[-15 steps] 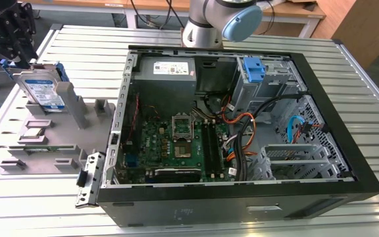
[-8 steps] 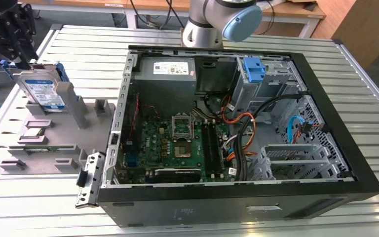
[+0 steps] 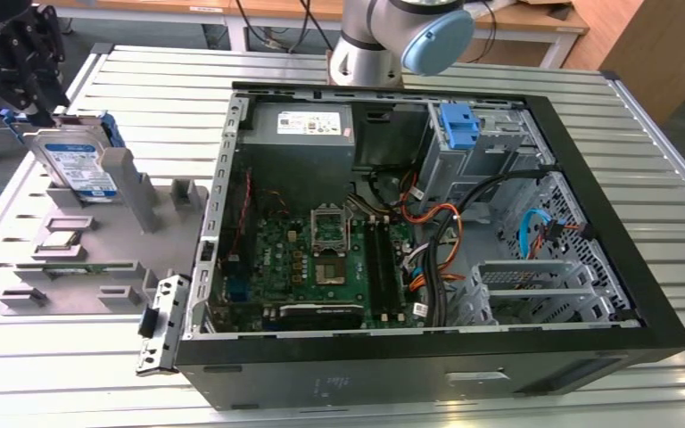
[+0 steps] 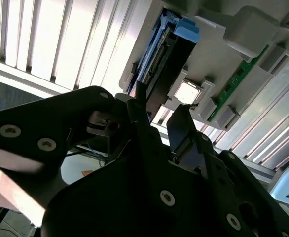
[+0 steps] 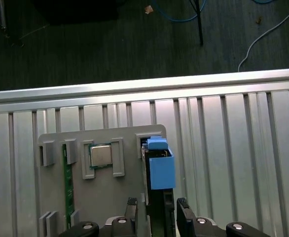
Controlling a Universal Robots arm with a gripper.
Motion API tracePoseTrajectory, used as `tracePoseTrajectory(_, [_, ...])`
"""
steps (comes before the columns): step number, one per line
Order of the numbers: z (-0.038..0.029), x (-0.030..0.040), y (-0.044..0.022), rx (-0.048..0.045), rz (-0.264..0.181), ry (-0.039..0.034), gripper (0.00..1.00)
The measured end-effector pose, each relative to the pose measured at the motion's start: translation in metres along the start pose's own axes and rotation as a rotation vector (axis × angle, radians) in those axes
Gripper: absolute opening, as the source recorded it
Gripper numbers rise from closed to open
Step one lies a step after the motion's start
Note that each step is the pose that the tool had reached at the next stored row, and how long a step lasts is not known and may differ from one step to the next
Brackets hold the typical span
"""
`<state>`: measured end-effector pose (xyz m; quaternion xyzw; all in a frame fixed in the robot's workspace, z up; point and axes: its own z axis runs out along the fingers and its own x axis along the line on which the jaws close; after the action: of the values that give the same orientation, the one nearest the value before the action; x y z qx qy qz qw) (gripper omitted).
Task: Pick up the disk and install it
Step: 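Pick up the disk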
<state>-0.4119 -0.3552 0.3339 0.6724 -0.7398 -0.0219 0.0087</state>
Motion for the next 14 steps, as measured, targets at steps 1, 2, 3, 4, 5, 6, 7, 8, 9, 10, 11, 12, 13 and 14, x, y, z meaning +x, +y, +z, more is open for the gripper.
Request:
tracePoseTrajectory(1, [0.0, 0.0, 0.0, 0.0, 0.0, 0.0, 0.43])
tracePoseTrajectory(2, [0.0, 0.0, 0.0, 0.0, 0.0, 0.0, 0.48])
tracePoseTrajectory(3, [0.0, 0.0, 0.0, 0.0, -0.001, 0.0, 0.48])
tracePoseTrajectory(4, [0.0002, 0.0, 0.0, 0.0002, -0.001, 0.0, 0.55])
tracePoseTrajectory(5, [0.0011, 0.0, -0.0001, 0.0014, -0.001, -0.0003, 0.55])
tracePoseTrajectory(6, [0.002, 0.0, -0.0001, 0.0029, -0.001, -0.0006, 0.55])
tracePoseTrajectory(7, [0.0029, 0.0, -0.0001, 0.0046, -0.002, -0.0013, 0.55])
tracePoseTrajectory(8, [0.0038, 0.0001, -0.0002, 0.0062, -0.004, -0.0017, 0.55])
tracePoseTrajectory(9, [0.0047, 0.0001, -0.0002, 0.0078, -0.005, -0.0021, 0.55])
tracePoseTrajectory(10, [0.0056, 0.0001, -0.0002, 0.0094, -0.007, -0.0023, 0.55])
tracePoseTrajectory(11, [0.0065, 0.0001, -0.0003, 0.0109, -0.008, -0.0025, 0.55])
tracePoseTrajectory(12, [0.0072, 0.0001, -0.0003, 0.0124, -0.01, -0.0026, 0.55])
tracePoseTrajectory(13, [0.0081, 0.0001, -0.0004, 0.014, -0.012, -0.0027, 0.55])
tracePoseTrajectory(14, [0.0091, 0.0001, -0.0004, 0.016, -0.013, -0.0029, 0.55])
